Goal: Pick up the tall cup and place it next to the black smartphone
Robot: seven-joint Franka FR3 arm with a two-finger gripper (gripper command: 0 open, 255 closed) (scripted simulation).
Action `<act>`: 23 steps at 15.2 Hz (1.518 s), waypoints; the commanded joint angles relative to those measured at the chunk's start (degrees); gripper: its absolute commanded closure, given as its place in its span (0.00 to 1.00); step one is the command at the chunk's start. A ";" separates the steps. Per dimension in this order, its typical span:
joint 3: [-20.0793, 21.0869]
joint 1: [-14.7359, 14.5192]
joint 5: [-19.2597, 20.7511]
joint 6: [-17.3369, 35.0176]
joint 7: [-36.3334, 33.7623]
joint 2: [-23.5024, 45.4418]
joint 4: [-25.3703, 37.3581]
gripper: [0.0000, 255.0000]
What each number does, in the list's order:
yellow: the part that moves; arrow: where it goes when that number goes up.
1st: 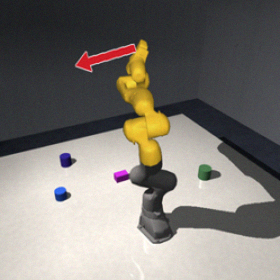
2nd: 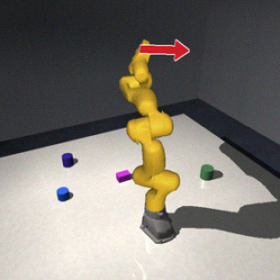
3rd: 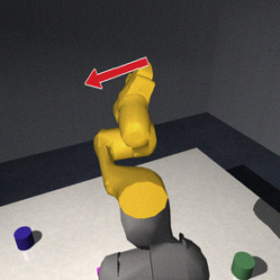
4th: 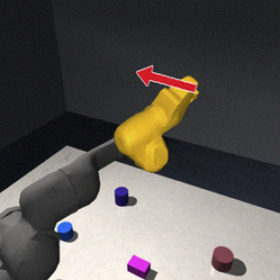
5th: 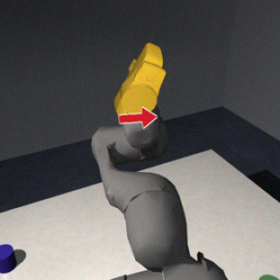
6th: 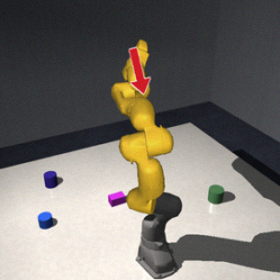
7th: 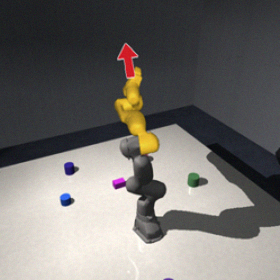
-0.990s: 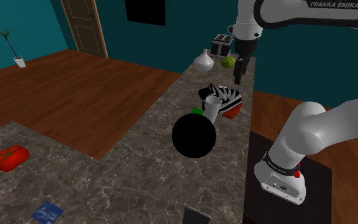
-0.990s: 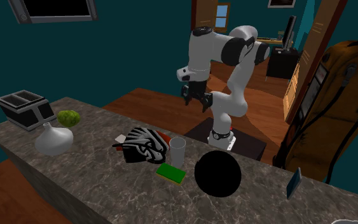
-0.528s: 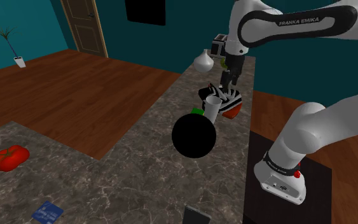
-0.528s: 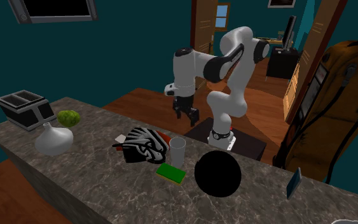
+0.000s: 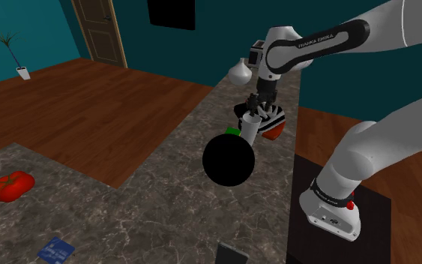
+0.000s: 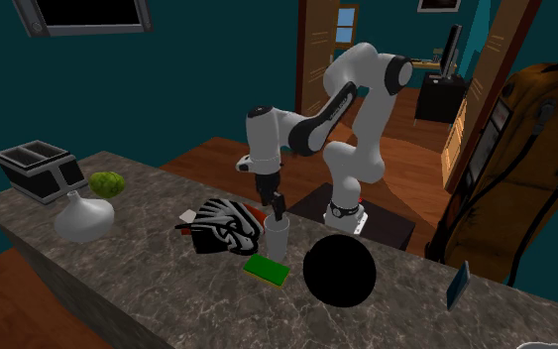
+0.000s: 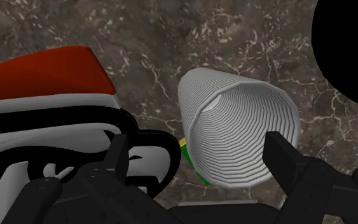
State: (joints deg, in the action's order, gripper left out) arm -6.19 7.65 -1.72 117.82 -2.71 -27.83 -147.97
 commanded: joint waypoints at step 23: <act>-0.33 -0.20 -0.97 8.18 -0.02 3.93 -3.99 1.00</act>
State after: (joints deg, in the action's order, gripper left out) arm -6.54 7.48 -2.67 126.00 -2.73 -23.92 -151.93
